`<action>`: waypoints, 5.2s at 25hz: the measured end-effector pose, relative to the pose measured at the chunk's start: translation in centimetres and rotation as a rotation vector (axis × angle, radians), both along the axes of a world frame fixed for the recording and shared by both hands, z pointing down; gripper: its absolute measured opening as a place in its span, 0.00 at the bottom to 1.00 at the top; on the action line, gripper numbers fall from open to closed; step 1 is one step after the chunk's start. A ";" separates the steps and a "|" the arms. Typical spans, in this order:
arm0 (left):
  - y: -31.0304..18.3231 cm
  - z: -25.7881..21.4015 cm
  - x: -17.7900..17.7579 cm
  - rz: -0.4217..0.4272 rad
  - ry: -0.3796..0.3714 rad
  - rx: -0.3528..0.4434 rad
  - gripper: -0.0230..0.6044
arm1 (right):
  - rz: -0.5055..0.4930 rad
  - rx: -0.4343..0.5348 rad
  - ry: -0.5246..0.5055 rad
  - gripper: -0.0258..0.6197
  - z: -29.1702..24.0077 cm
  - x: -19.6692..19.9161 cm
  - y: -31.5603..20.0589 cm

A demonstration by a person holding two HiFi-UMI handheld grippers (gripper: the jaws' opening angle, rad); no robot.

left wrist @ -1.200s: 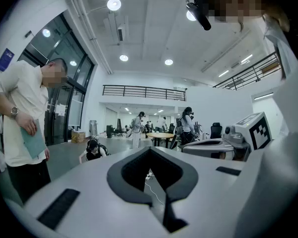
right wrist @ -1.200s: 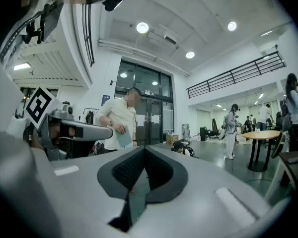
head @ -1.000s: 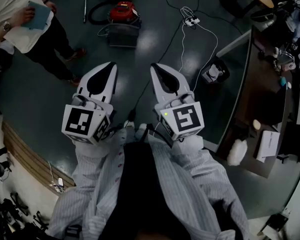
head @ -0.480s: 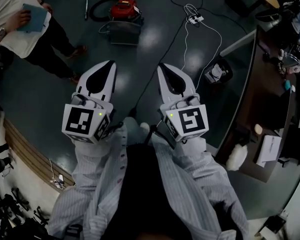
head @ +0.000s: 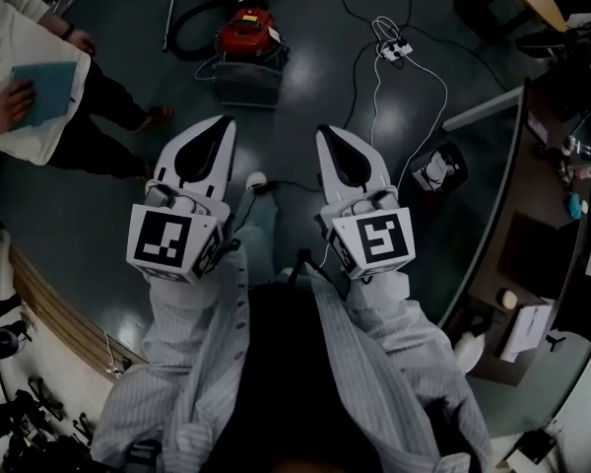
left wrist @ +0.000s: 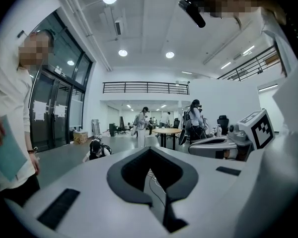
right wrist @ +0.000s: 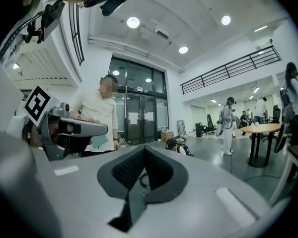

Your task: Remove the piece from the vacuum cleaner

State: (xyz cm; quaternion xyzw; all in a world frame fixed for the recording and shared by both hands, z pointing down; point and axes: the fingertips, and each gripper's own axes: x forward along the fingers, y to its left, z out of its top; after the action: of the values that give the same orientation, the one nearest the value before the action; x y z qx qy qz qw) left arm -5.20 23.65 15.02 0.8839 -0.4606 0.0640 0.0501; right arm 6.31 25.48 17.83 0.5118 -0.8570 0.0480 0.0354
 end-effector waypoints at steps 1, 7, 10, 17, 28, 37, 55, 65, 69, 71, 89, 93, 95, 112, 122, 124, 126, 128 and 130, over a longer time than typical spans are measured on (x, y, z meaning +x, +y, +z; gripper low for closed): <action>-2.4 -0.1 -0.2 0.006 0.002 0.005 0.04 | 0.002 0.004 0.002 0.04 -0.1 -0.3 -2.4; -16.2 -0.9 -1.5 0.044 -0.027 0.008 0.04 | 0.034 0.019 0.000 0.04 -1.4 -1.4 -16.8; -21.5 -0.5 -2.0 0.052 -0.033 0.001 0.04 | 0.053 0.012 0.004 0.04 -1.3 -1.2 -22.2; -32.5 3.0 -1.5 -0.010 -0.038 -0.059 0.04 | 0.029 -0.057 0.018 0.04 1.9 0.5 -33.4; -45.8 20.5 0.2 -0.072 -0.232 -0.290 0.04 | -0.298 -0.260 0.162 0.04 17.3 0.5 -49.8; -47.2 46.7 -0.1 0.219 -0.505 -0.532 0.04 | -0.587 -0.481 0.374 0.04 42.2 -3.7 -54.9; -50.4 70.4 -3.6 0.642 -0.966 -0.480 0.30 | -0.955 -0.452 0.639 0.17 65.3 -13.3 -55.9; -48.9 70.9 -4.0 0.739 -1.031 -0.481 0.12 | -0.991 -0.585 0.514 0.11 65.6 -13.7 -55.6; -47.4 71.4 -4.2 0.770 -1.019 -0.495 0.08 | -0.975 -0.591 0.496 0.11 65.7 -13.8 -55.5; -47.3 71.4 -4.3 0.743 -0.990 -0.523 0.08 | -0.971 -0.594 0.486 0.11 65.7 -14.0 -55.5; -33.8 72.3 -5.7 0.863 -0.898 -0.731 0.07 | -0.872 -0.616 0.463 0.12 65.7 -13.9 -55.4; -33.7 70.6 -6.9 0.705 -0.808 -0.802 0.07 | -0.783 -0.599 0.462 0.11 65.3 -13.9 -55.7; -34.2 68.9 -7.2 0.636 -0.771 -0.809 0.07 | -0.739 -0.607 0.445 0.11 64.6 -13.7 -55.3; -40.3 35.0 -4.7 0.156 -0.517 -0.557 0.07 | -0.367 -0.261 0.114 0.04 22.4 -6.8 -51.8; -40.1 19.0 -2.0 0.093 -0.558 -0.354 0.07 | -0.282 -0.069 0.019 0.04 5.3 -3.6 -46.7; -39.8 18.3 -1.3 0.093 -0.548 -0.343 0.07 | -0.273 -0.075 0.009 0.04 4.8 -2.7 -45.9; -39.8 17.9 -0.6 0.097 -0.534 -0.336 0.07 | -0.272 -0.081 0.005 0.04 4.7 -1.9 -45.4; -39.8 17.5 -0.1 0.103 -0.528 -0.329 0.07 | -0.273 -0.088 0.008 0.04 4.7 -1.4 -45.1; -39.8 17.2 0.2 0.111 -0.529 -0.324 0.07 | -0.274 -0.083 0.010 0.04 4.6 -1.3 -44.9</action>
State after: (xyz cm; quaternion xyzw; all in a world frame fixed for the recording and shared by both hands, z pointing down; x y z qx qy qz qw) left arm -5.01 -16.13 32.25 0.8410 -0.3924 0.3668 0.0653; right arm 4.98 -19.43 22.43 0.3884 -0.9159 0.0754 0.0671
